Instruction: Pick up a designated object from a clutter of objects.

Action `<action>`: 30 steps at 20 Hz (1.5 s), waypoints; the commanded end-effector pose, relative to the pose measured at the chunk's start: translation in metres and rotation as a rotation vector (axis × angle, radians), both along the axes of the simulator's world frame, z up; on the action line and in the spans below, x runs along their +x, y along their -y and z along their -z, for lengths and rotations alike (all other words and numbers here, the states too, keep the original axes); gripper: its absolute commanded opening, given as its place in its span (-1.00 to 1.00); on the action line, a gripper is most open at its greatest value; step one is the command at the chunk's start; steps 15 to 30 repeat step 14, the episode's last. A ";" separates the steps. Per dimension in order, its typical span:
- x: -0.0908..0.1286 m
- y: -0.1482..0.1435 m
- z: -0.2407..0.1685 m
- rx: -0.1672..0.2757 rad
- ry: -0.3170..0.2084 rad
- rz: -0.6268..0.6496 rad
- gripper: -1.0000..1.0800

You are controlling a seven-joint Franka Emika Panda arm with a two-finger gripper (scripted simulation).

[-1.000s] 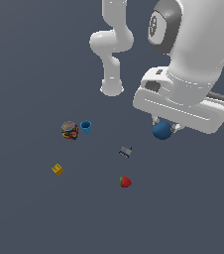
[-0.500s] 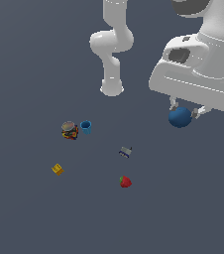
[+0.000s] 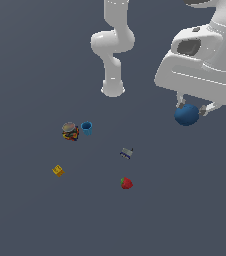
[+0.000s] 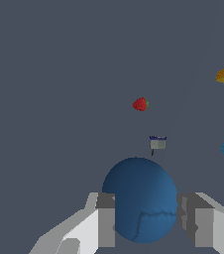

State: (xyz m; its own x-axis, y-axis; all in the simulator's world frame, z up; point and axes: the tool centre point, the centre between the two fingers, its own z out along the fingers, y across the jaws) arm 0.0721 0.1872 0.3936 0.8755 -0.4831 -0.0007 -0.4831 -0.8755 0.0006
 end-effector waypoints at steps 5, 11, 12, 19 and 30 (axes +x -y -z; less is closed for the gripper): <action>0.001 0.001 -0.007 0.000 0.001 0.000 -1.00; 0.004 0.004 -0.022 0.000 0.000 0.000 -1.00; 0.004 0.004 -0.024 0.000 0.000 0.000 -1.00; 0.004 0.004 -0.025 0.000 0.000 0.000 -1.00; 0.004 0.004 -0.025 0.000 0.000 0.000 -1.00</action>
